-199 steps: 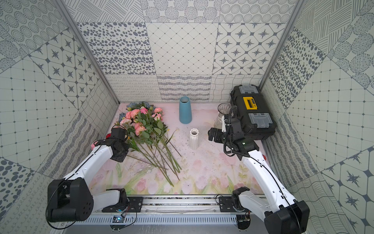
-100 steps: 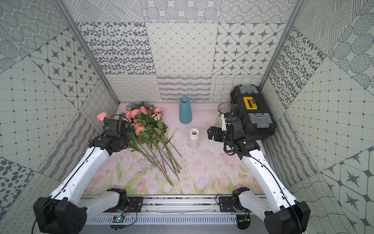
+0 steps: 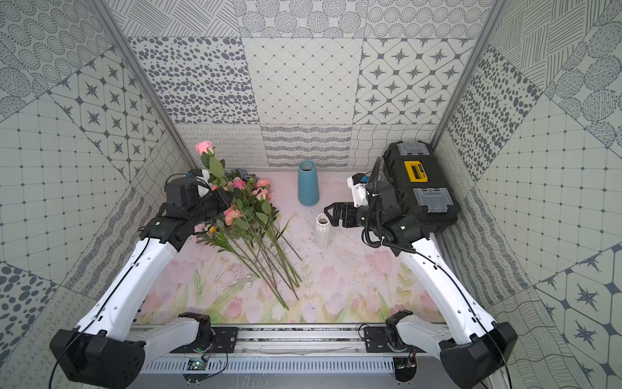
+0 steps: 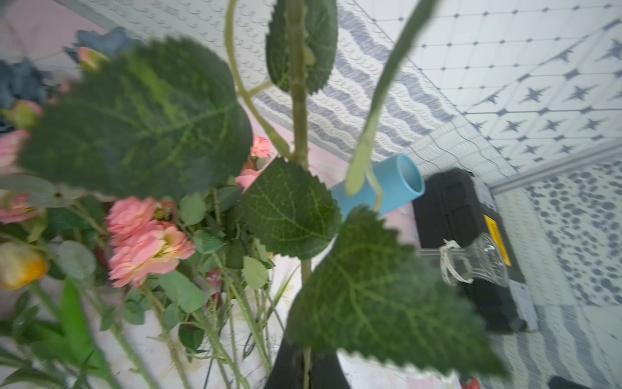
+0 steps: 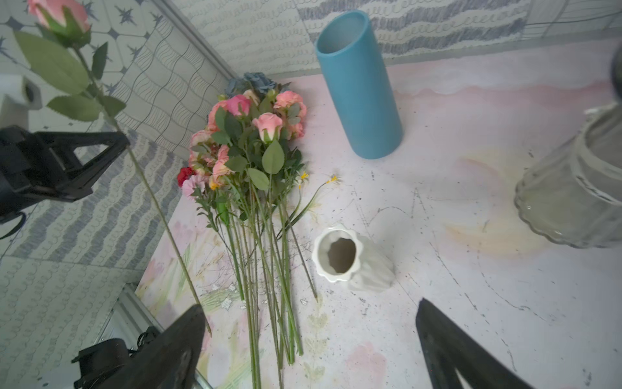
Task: Place the pink flowers into the vase
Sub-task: Pick up the flower at the center of the board.
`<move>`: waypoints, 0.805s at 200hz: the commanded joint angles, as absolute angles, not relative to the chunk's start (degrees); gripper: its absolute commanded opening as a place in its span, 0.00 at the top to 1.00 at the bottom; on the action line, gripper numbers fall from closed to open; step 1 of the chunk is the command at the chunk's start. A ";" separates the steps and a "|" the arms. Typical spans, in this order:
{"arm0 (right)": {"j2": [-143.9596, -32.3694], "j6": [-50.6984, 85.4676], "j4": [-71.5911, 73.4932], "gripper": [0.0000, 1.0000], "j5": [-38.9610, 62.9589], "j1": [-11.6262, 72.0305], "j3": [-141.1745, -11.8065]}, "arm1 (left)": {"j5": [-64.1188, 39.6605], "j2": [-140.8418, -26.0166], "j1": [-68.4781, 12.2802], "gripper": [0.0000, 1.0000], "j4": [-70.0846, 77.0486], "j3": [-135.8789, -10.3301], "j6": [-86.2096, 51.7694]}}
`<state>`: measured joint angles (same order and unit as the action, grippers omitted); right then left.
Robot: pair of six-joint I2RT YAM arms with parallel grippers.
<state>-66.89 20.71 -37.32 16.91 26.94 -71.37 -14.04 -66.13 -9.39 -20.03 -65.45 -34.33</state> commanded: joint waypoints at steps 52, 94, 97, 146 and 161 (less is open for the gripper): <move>-80.94 21.53 -28.57 0.27 32.77 34.26 -82.79 | -43.42 -74.14 -15.01 1.00 -12.89 -75.28 -28.57; -86.60 24.23 -24.78 0.54 35.76 36.52 -86.37 | -44.81 -76.31 -17.49 1.00 -14.17 -75.85 -27.94; -86.93 24.33 -24.57 0.54 35.79 36.64 -86.47 | -44.82 -76.37 -17.69 1.00 -14.09 -75.77 -28.10; -90.03 24.95 -23.49 0.58 36.17 38.35 -88.28 | -43.90 -77.24 -20.14 1.00 -13.74 -75.53 -27.50; -90.48 24.91 -23.03 0.60 36.06 38.67 -88.51 | -44.01 -77.67 -20.73 1.00 -13.81 -75.82 -27.32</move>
<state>-89.67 23.88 -26.39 35.07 38.00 -86.06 -40.86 -77.03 -19.44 -14.74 -74.98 -29.74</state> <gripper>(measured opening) 0.411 0.049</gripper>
